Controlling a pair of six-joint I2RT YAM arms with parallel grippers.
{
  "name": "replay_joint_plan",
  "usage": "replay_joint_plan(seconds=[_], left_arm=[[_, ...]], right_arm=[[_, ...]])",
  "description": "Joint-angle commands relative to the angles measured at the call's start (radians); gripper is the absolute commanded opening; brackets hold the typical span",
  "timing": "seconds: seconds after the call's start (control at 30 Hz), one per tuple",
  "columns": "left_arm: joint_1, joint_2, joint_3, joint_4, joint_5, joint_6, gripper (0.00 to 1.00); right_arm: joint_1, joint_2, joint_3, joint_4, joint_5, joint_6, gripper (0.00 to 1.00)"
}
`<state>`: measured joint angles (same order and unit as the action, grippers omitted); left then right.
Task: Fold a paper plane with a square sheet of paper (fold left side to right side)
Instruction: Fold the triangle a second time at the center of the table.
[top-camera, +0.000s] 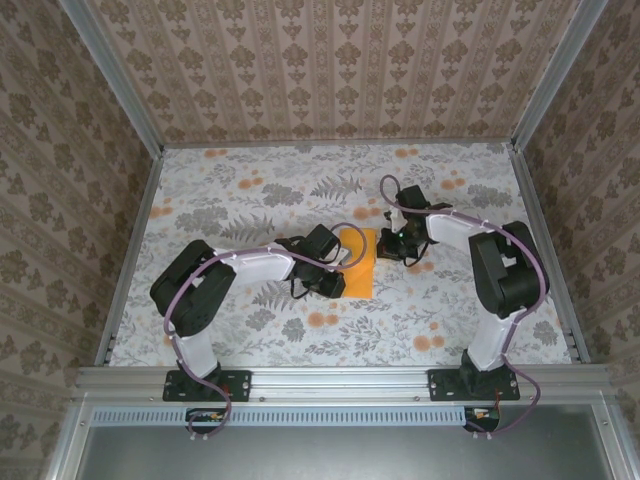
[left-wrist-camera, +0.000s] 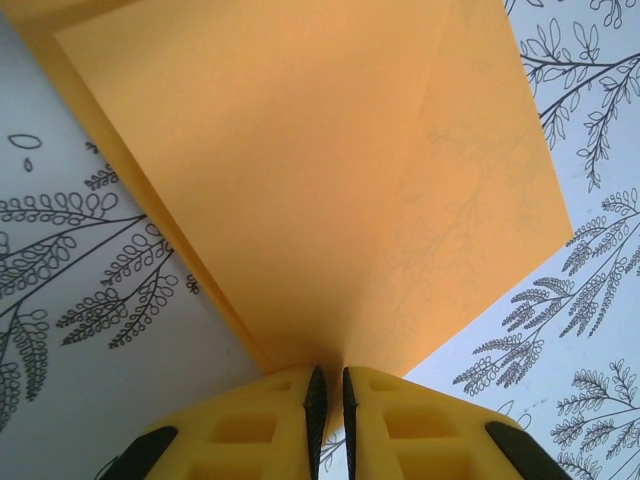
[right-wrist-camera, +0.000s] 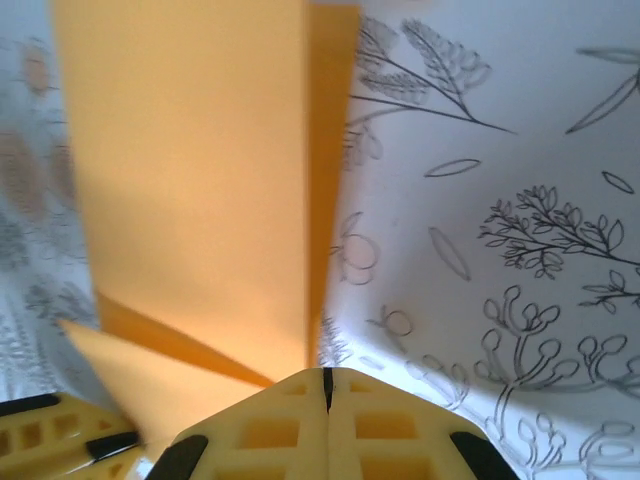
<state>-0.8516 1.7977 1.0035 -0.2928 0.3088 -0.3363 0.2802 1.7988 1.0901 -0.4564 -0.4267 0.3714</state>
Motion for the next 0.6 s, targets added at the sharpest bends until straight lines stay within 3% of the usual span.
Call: replay_joint_plan(seconds=[0.0,0.23,0.57], left_arm=[[-0.002,0.002,-0.009,-0.110,-0.054,0.017,0.17],[-0.003,-0.003,-0.001,-0.109,-0.054,0.016,0.18],[0.016,-0.067,0.052,-0.087,0.038,0.003,0.19]], right_arm=[[0.040,-0.052,-0.041,0.021,-0.074,0.035,0.00],[0.115,0.040,-0.028,0.104,-0.145,0.098,0.00],[0.116,0.115,0.016,-0.008,-0.031,0.053,0.00]])
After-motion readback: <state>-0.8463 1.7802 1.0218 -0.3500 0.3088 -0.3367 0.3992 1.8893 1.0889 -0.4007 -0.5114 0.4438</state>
